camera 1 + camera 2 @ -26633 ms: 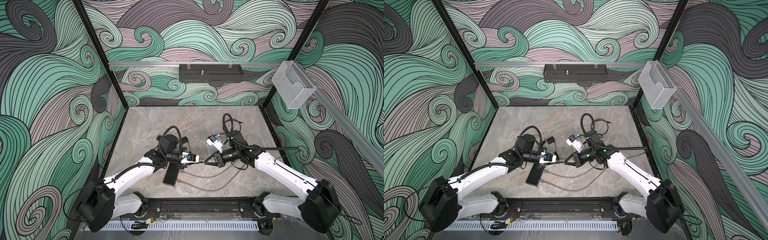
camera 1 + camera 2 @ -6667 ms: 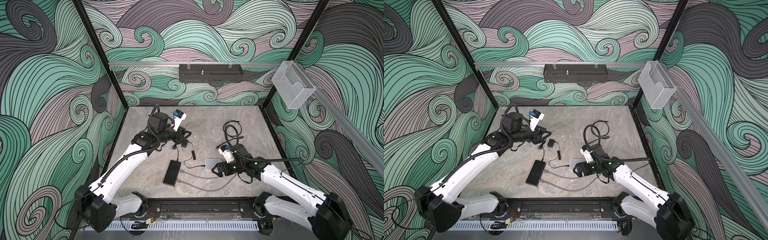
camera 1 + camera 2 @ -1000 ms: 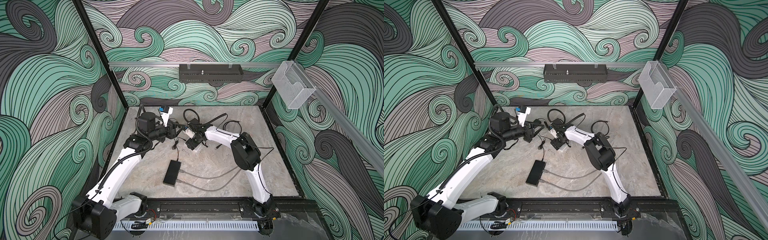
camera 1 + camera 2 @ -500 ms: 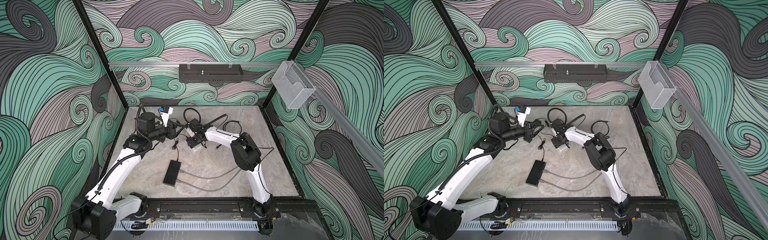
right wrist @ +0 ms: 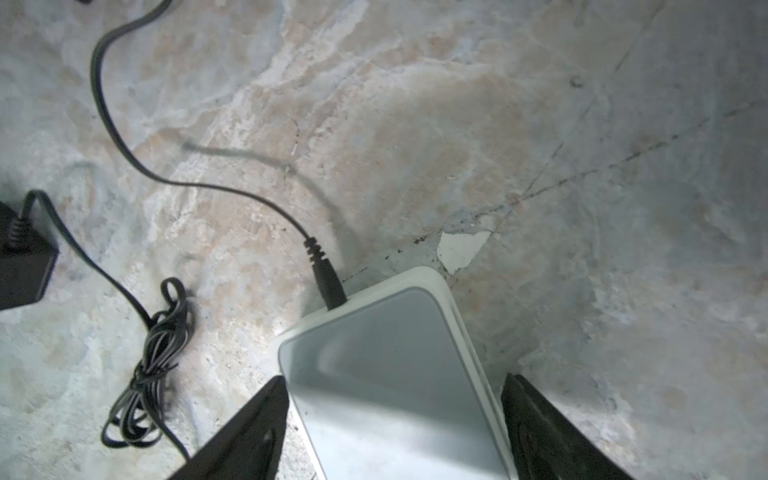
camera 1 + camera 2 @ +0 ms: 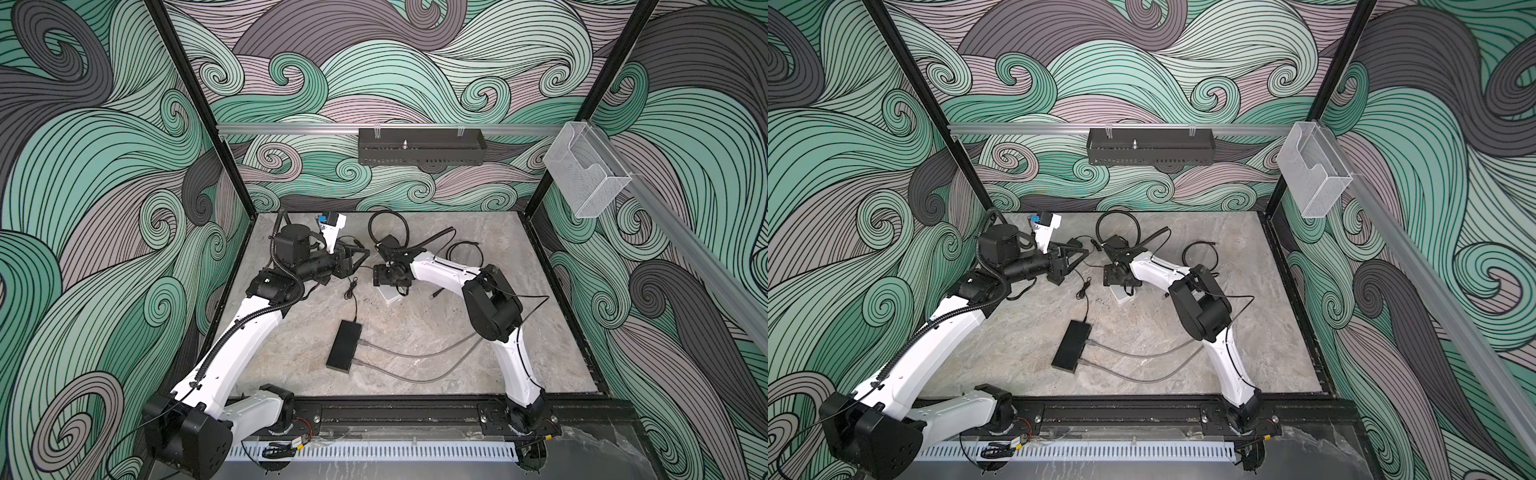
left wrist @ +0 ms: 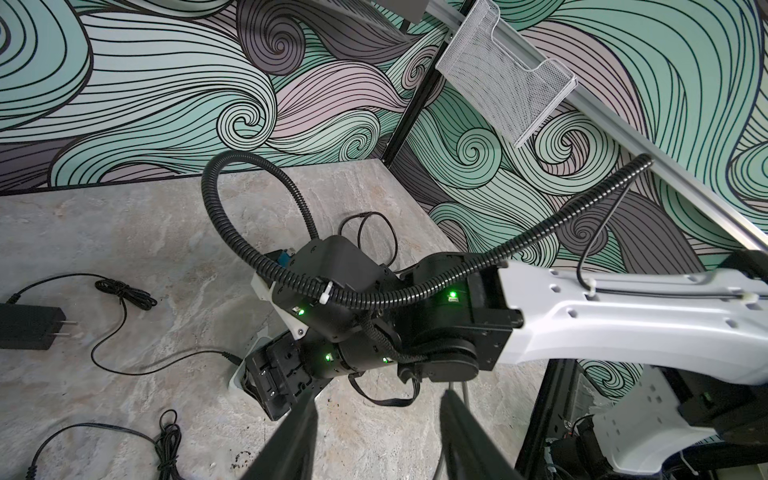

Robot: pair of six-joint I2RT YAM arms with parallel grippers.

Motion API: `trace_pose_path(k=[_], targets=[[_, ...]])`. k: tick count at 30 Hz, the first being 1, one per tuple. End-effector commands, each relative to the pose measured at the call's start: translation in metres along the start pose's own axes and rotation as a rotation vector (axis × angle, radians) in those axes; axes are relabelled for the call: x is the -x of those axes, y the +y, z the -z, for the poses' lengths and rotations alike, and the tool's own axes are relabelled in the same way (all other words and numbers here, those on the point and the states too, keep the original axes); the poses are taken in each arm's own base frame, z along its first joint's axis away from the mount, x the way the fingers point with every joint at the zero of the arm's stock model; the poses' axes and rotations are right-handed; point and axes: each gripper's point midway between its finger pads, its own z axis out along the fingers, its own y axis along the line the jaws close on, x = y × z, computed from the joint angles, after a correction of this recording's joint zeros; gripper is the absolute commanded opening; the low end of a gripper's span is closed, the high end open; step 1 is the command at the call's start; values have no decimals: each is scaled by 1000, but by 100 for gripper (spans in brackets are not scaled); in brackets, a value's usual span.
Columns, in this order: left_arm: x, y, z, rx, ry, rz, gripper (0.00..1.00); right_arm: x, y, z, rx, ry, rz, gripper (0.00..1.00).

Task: Insert the plug into the switch port
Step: 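Hold the router near the left gripper with the right gripper, plug attached, then lower the white router onto the table, open the right gripper and withdraw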

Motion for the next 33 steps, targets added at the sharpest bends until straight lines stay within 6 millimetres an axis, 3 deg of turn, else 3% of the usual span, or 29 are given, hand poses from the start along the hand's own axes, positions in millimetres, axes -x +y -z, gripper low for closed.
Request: trace_pose_path(k=[1,2,7,9,12,15,17,20,26,31,33], targets=[[17,-10,12,-17,-55,-25,50,26,4,37,-18,-102,-47,92],[17,-9,13,-15,-56,-27,50,32,-3,45,-72,-135,0,99],[19,-11,15,-18,-62,-29,50,57,-9,96,-247,-296,446,100],[20,-12,16,-16,-67,-33,50,63,-20,118,-366,-387,497,99],[22,-12,19,-10,-78,-39,51,56,-50,123,-401,-383,354,100],[22,-11,20,-2,-81,-37,50,39,-40,103,-114,-220,311,99],[22,-9,20,8,-82,-37,50,31,-39,89,51,-140,186,100],[22,-7,21,15,-83,-39,50,26,-42,81,111,-162,124,100],[22,-6,20,17,-83,-36,50,49,-61,132,-111,-439,157,100],[22,-6,20,17,-83,-38,50,61,-80,138,151,-488,-116,100],[21,-5,20,22,-82,-38,50,66,-84,139,184,-466,-139,100]])
